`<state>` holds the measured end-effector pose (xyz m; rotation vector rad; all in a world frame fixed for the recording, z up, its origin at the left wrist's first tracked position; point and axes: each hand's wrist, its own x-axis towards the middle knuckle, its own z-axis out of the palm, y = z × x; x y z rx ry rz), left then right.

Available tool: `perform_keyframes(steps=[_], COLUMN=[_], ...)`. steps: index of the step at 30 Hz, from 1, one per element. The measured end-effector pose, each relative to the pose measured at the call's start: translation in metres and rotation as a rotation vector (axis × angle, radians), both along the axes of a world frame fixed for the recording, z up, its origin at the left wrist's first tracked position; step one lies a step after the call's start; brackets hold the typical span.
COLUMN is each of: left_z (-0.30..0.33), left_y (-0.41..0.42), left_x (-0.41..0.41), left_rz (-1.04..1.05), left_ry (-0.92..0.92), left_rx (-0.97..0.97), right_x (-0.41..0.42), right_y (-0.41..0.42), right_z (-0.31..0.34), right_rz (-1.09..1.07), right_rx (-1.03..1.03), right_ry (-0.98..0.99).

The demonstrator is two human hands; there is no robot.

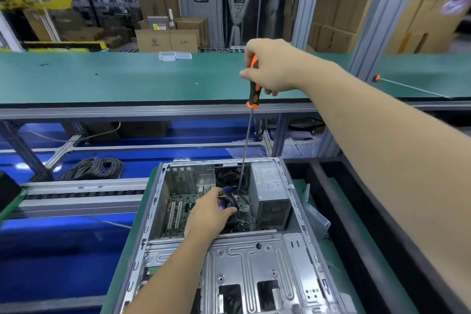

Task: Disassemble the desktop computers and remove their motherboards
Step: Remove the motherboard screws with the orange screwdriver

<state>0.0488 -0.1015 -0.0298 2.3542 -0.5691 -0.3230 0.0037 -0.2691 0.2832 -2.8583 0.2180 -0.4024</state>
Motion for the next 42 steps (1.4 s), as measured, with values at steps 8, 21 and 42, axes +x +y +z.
perform_keyframes(steps=[8,21,42], left_z=[0.005,0.012,0.009], left_y=[0.000,0.003,0.055], left_x=[-0.001,-0.007,0.023], left_rz=[-0.034,0.025,0.081], left_ry=[-0.022,-0.073,-0.209], left_rx=[-0.018,-0.048,0.205], right_x=[-0.011,-0.013,0.058], right_y=[0.017,0.029,0.032], right_z=[0.019,0.021,-0.080], right_rz=[-0.031,-0.042,0.035], right_rx=[0.024,0.016,0.084], right_ry=[-0.039,-0.036,-0.036])
